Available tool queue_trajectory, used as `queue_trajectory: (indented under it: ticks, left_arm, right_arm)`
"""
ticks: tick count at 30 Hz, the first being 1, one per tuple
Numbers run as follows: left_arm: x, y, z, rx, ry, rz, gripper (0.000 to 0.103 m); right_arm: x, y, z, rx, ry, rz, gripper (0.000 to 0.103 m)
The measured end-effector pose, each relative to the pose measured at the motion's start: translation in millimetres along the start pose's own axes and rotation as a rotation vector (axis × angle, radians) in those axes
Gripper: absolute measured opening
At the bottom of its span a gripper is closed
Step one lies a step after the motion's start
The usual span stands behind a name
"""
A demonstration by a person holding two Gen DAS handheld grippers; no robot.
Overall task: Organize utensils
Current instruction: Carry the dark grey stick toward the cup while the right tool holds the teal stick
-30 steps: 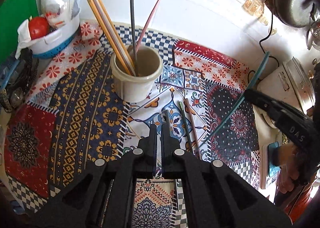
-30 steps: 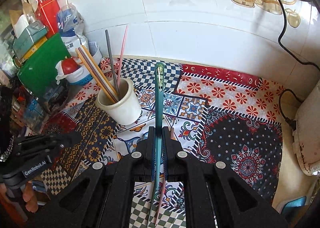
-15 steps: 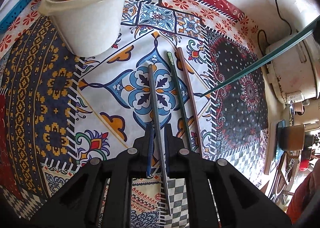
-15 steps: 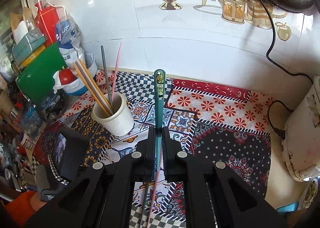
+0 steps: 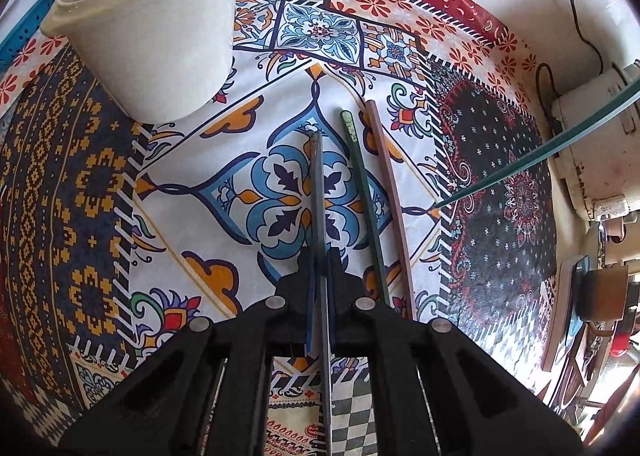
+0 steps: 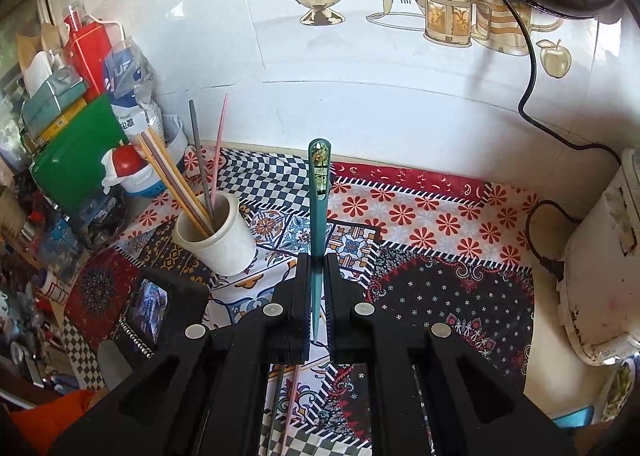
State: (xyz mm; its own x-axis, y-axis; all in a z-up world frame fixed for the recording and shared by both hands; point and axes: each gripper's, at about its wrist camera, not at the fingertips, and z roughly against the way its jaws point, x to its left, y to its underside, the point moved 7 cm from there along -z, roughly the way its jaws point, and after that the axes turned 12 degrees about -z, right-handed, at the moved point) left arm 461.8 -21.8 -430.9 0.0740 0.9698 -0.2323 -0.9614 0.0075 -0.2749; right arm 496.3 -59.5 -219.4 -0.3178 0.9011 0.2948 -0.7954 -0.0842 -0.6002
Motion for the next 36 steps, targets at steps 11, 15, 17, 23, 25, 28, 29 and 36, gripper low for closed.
queue_trajectory:
  ticks: [11, 15, 17, 23, 25, 28, 29, 36]
  left_arm:
    - [15, 9, 54, -0.089, -0.001, 0.034, 0.003]
    - [20, 13, 97, -0.182, -0.037, 0.051, 0.003]
    - [21, 16, 118, -0.234, -0.068, 0.057, 0.0]
    - [24, 23, 160, -0.329, -0.103, 0.075, 0.0]
    - [27, 24, 159, -0.316, -0.106, 0.069, 0.0]
    - [36, 26, 131, -0.231, -0.08, 0.084, 0.001]
    - [39, 26, 118, -0.198, -0.071, 0.096, 0.002]
    - [56, 24, 35, -0.015, -0.056, 0.165, 0.006]
  right_arm:
    - [11, -7, 8, -0.029, -0.023, 0.013, 0.005]
    - [18, -9, 11, -0.043, -0.037, 0.018, 0.005]
    - [23, -11, 12, -0.048, -0.046, 0.019, 0.005]
    - [39, -15, 13, -0.06, -0.069, 0.03, 0.005]
    - [44, -16, 15, -0.067, -0.075, 0.036, 0.005]
    - [47, -18, 14, -0.07, -0.08, 0.04, 0.005]
    - [47, -19, 14, -0.07, -0.081, 0.04, 0.005]
    - [42, -20, 15, -0.075, -0.077, 0.035, 0.005]
